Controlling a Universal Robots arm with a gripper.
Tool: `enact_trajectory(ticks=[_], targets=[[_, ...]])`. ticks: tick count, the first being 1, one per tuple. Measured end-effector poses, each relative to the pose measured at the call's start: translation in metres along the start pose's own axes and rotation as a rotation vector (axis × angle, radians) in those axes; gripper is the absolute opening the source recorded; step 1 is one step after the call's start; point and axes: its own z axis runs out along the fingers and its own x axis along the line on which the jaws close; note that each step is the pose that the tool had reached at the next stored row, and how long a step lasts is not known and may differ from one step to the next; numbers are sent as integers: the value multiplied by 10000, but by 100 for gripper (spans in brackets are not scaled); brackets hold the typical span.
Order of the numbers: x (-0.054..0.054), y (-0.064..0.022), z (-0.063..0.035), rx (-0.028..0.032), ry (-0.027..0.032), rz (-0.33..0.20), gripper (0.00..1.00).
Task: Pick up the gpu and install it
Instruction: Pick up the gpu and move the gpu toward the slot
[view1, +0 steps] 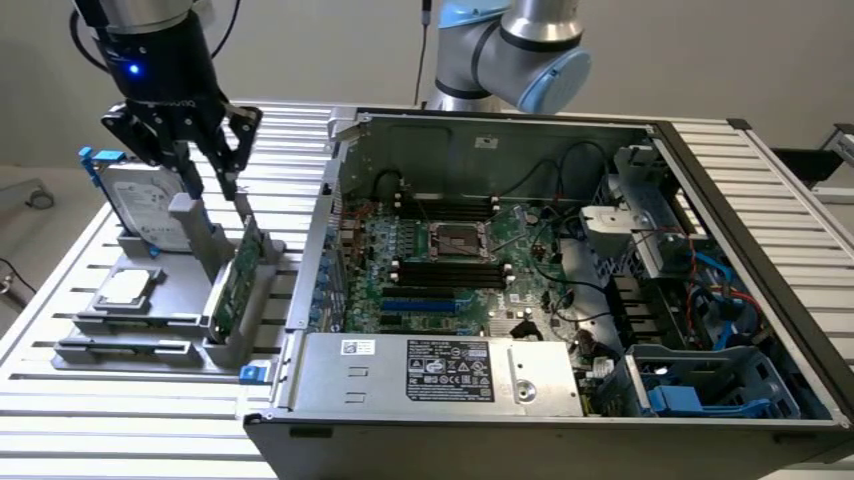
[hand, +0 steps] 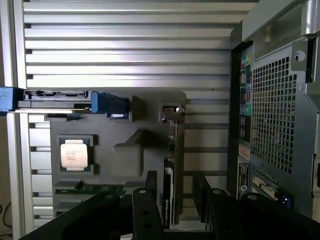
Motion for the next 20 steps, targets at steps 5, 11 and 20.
enact_trajectory(ticks=[5,11,20], targets=[[0,-20,92,0,0,0,42],[0,-48,201,-1,-1,0,42],[24,-106,364,0,0,0,42]])
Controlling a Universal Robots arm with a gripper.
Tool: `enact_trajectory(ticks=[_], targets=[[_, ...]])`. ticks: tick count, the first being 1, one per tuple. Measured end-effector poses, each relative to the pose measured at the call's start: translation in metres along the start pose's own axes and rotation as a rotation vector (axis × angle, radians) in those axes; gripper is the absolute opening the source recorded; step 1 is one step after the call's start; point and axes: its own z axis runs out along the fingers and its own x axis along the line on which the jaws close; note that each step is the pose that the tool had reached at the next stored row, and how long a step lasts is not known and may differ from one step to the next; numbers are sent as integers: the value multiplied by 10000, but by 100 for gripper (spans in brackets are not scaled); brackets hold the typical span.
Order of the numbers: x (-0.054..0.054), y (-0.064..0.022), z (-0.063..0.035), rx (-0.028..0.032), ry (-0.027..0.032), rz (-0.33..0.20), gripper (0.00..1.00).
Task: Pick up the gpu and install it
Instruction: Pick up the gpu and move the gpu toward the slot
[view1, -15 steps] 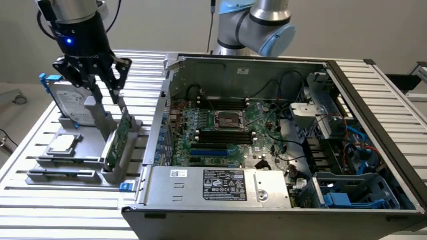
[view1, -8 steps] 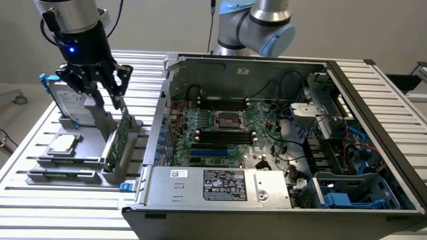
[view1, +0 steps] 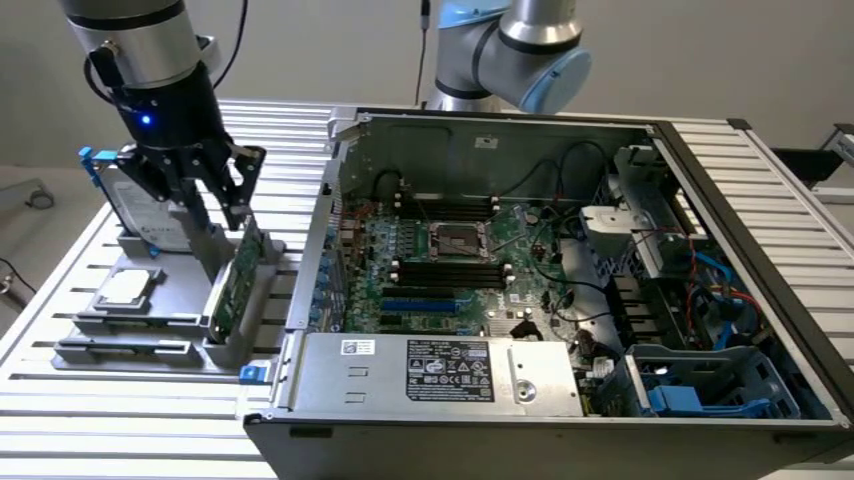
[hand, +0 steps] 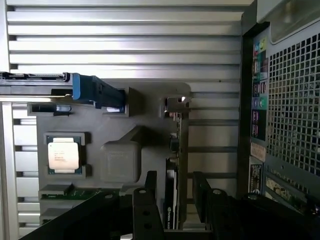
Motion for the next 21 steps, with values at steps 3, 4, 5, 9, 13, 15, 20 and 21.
enact_trajectory(ticks=[3,4,5,9,13,15,20,21], targets=[[13,-27,54,-1,-1,0,42],[17,-37,72,-1,-1,0,42],[21,-47,90,-1,-1,0,42],[35,-103,162,0,0,1,42],[36,-167,235,-1,-1,0,42],[35,-190,271,-2,-2,0,42],[36,-221,361,0,0,2,42],[36,-222,379,-1,0,1,42]])
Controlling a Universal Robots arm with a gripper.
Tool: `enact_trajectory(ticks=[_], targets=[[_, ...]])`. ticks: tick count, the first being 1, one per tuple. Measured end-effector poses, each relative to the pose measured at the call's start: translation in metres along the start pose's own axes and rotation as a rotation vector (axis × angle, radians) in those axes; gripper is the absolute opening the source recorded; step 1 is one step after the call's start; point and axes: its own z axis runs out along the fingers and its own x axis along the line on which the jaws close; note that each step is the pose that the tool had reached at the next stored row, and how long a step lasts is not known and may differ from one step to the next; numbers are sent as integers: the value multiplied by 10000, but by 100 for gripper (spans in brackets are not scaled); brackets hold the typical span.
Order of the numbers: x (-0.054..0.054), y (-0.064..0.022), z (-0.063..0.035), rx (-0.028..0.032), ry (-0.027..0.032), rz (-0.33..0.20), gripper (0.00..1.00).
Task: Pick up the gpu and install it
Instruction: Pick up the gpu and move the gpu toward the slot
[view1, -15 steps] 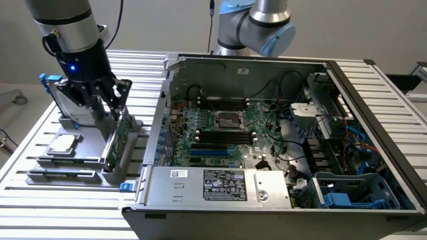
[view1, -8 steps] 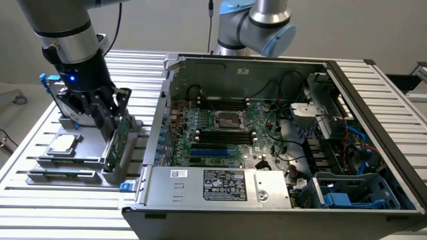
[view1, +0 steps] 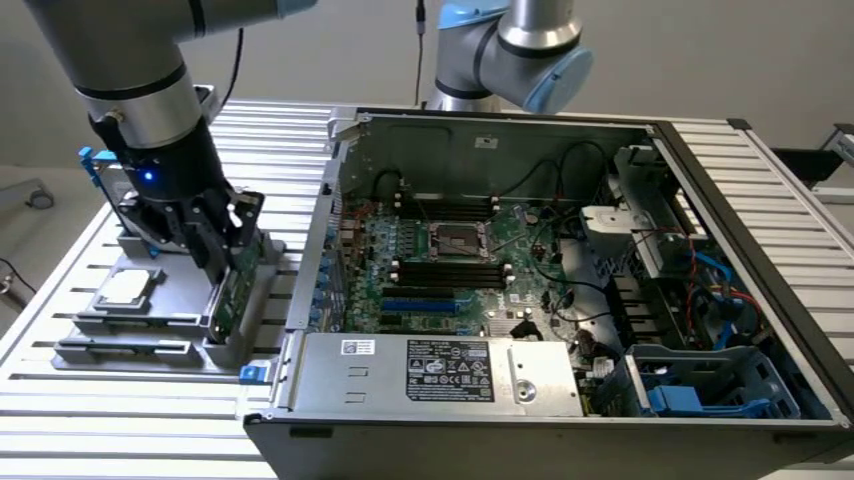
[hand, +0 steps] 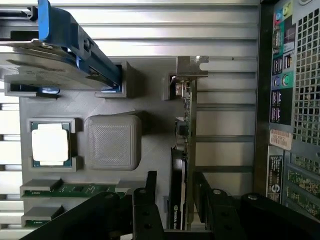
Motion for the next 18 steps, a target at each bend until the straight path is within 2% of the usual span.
enact_trajectory(ticks=[5,7,9,13,18], targets=[[-3,-2,91,0,-6,-1,42],[-4,-3,123,0,-41,-2,42],[-3,-3,139,1,-105,-2,42],[-3,-4,145,0,-118,-2,42],[-3,-4,167,2,-165,-3,42]])
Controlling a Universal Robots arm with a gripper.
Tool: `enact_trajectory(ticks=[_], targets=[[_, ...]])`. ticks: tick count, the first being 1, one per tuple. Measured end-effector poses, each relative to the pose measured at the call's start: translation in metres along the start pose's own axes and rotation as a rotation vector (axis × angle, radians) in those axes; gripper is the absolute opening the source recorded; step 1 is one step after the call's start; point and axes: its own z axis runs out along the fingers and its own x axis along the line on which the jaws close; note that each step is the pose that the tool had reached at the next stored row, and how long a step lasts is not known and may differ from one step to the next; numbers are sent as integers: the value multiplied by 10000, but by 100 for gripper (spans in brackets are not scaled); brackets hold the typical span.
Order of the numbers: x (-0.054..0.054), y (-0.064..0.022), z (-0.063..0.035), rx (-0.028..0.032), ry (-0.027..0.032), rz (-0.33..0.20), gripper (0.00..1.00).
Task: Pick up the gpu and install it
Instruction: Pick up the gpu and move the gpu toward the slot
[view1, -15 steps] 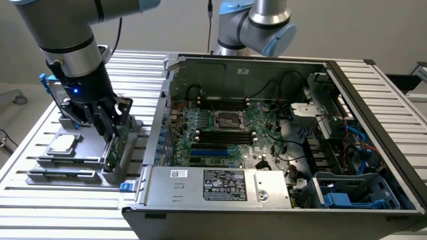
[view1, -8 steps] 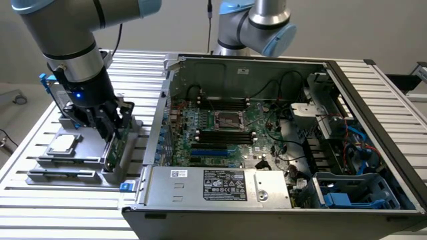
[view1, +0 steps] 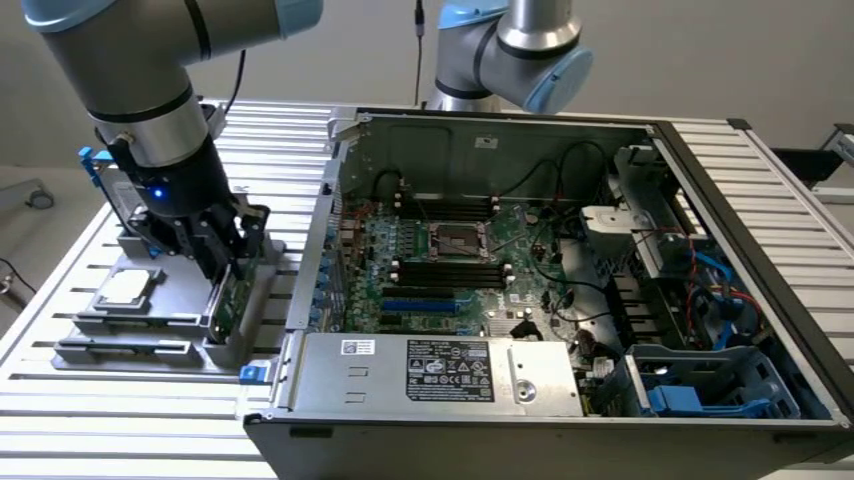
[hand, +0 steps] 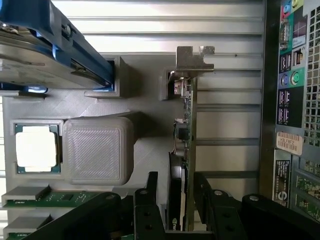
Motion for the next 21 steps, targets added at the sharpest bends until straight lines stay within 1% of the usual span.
enact_trajectory(ticks=[4,6,7,8,9,18,21], targets=[[0,0,3,-1,-2,0,42],[0,0,3,-1,-3,0,40],[0,0,3,0,-3,0,34],[0,0,3,-1,-3,0,34],[0,0,3,-1,-3,0,27],[0,0,3,-3,-4,0,27],[1,0,-17,-14,-4,2,27]])
